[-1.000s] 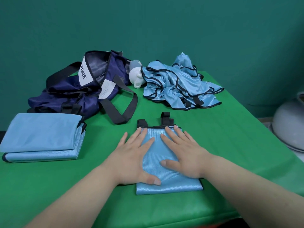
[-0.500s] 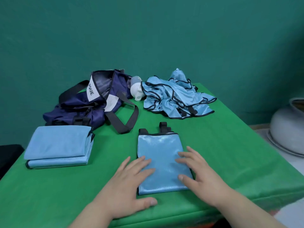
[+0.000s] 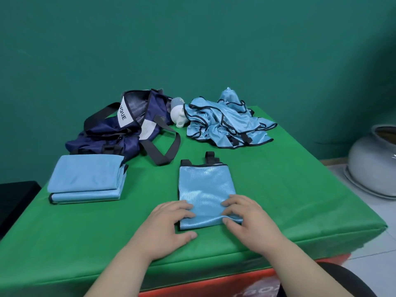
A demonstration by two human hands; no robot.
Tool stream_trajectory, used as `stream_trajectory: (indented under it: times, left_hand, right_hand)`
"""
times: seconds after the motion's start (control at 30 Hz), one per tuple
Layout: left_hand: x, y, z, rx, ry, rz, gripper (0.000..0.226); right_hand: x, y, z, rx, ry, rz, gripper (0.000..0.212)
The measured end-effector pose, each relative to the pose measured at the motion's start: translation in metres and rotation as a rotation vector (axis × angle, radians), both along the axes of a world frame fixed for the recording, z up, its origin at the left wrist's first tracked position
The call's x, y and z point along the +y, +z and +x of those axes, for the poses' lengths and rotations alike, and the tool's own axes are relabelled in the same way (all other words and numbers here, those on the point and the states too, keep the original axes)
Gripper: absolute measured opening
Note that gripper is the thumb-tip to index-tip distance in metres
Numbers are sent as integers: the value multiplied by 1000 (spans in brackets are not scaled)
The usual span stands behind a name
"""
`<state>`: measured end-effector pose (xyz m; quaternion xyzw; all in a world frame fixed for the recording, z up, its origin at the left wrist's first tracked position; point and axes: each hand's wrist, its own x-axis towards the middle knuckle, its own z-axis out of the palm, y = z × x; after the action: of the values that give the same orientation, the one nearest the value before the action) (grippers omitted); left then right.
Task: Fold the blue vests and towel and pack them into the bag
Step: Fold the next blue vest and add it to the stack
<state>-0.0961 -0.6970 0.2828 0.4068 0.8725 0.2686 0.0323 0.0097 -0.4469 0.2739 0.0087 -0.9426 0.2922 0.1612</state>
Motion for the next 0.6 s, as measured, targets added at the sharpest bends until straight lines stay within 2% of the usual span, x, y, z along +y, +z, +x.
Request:
stream_trajectory:
  times: [0.17,0.27,0.43,0.53,0.6]
  left_hand:
    - [2,-3,0,54,0,-6,58]
    - [4,-5,-3,111,-8,-25,53]
    - [10,0,-7,149,15,117,29]
    - [13,4,-13,95,44,172,28]
    - [12,7,-16,72,42,144,33]
  right_hand:
    - [4,-4,-4,10,11,-102,23]
    - [6,0,-4,-11,38,-85,20]
    - [6,8,-3,-63,91,20,40]
    - [8,9,-7,19,78,28,21]
    - [9,11,-10,75,53,-35,14]
